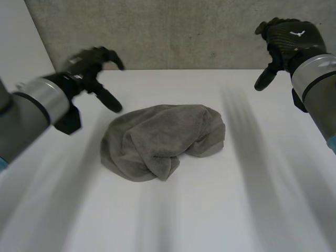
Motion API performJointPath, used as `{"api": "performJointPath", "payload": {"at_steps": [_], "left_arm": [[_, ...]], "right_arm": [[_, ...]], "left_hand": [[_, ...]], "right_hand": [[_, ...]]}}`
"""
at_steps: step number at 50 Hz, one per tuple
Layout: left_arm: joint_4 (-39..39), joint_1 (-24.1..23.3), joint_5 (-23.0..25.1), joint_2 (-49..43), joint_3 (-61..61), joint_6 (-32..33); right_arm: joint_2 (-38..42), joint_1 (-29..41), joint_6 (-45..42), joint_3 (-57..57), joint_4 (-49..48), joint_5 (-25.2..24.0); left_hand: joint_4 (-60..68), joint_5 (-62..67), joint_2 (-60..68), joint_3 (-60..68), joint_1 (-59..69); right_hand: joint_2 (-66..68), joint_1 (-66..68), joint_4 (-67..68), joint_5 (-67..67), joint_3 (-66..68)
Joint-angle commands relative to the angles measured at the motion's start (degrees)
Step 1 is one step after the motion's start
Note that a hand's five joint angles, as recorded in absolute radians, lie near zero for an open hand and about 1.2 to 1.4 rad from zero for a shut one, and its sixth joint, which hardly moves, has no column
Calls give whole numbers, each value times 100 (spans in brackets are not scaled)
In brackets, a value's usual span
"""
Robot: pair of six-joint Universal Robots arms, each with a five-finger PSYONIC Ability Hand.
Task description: Fold the towel.
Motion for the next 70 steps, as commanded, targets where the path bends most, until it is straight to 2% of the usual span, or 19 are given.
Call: {"api": "performJointPath", "payload": {"at_steps": [1,10,16,21,23,28,33,36,40,41,42,43,44,47,50,55,61,66,70], "left_arm": [[443,-500,283,-691,-298,17],[708,-888,186,-1695,-351,483],[1042,-985,-385,-2336,-333,790],[1279,-1020,-912,-2459,-316,799],[1384,-1011,-1183,-2398,-298,808],[1402,-950,-1500,-2153,-298,826],[1350,-879,-1536,-1915,-394,826],[1349,-818,-1510,-1703,-562,826],[1367,-800,-1501,-1441,-693,826],[1376,-783,-1492,-1361,-702,826],[1393,-748,-1501,-1282,-685,834],[1393,-747,-1501,-1282,-685,834],[1420,-652,-1492,-1203,-650,843],[1455,-388,-1475,-1132,-362,861],[1472,-264,-1466,-1159,-87,913],[1490,-10,-1431,-1483,1886,1527],[1727,158,-1202,-1475,2963,1661],[2272,290,-798,-1317,3103,1661],[2369,307,-237,-1211,2351,1661]], "right_arm": [[398,49,-891,-19,52,-272],[803,93,-1007,-55,88,-298],[1031,189,-963,33,79,-333],[1225,366,-919,86,-9,-360],[1410,515,-875,86,-176,-368],[2207,919,-401,-19,-1316,-473],[2807,1034,-347,-389,-1503,-483],[3693,1270,-269,-1265,-1433,-430],[4091,1288,-101,-1795,-1134,-439],[4334,1297,90,-2143,-821,-473],[4337,1297,92,-2146,-818,-474],[4572,1306,353,-2616,-348,-491],[4713,1306,495,-3039,31,-500],[4863,1306,567,-4057,595,-509],[4882,1289,514,-5269,782,-500],[4357,1175,137,-6469,92,-535],[3144,1104,21,-5551,-1729,-754],[2738,1042,-57,-4628,-2013,-1447],[2640,1042,-119,-4001,-1881,-2038]], "left_hand": [[-310,-171,-272,-290,-364],[-226,-86,-188,-206,-280],[128,267,166,147,73],[2011,2151,2049,2031,1957],[3953,4093,3991,3973,3899],[5120,5259,5158,5140,5065],[5426,5566,5464,5446,5372],[5443,5582,5481,5463,5389],[5543,5683,5581,5563,5489],[5894,6033,5932,5913,5839],[6297,6436,6335,6317,6242],[6301,6440,6339,6321,6246],[6465,6605,6503,6485,6411],[6467,6606,6505,6487,6412],[6467,6606,6505,6487,6412],[6467,6606,6505,6487,6412],[6467,6606,6505,6487,6412],[6467,6606,6505,6487,6412],[6467,6606,6505,6487,6412]], "right_hand": [[-417,-311,-484,-338,-401],[-417,-311,-484,-338,-401],[-417,-311,-484,-338,-401],[-417,-311,-484,-338,-401],[-417,-311,-484,-338,-401],[-417,-311,-484,-338,-401],[-190,-84,-257,-111,-174],[932,1039,865,1011,949],[1912,2019,1846,1991,1929],[3345,3451,3278,3424,3361],[3359,3466,3292,3438,3375],[5674,5780,5607,5753,5690],[6574,6680,6507,6653,6590],[6583,6689,6516,6662,6599],[6583,6689,6516,6662,6599],[6583,6689,6516,6662,6599],[6583,6689,6516,6662,6599],[6583,6689,6516,6662,6599],[6583,6689,6516,6662,6599]]}}
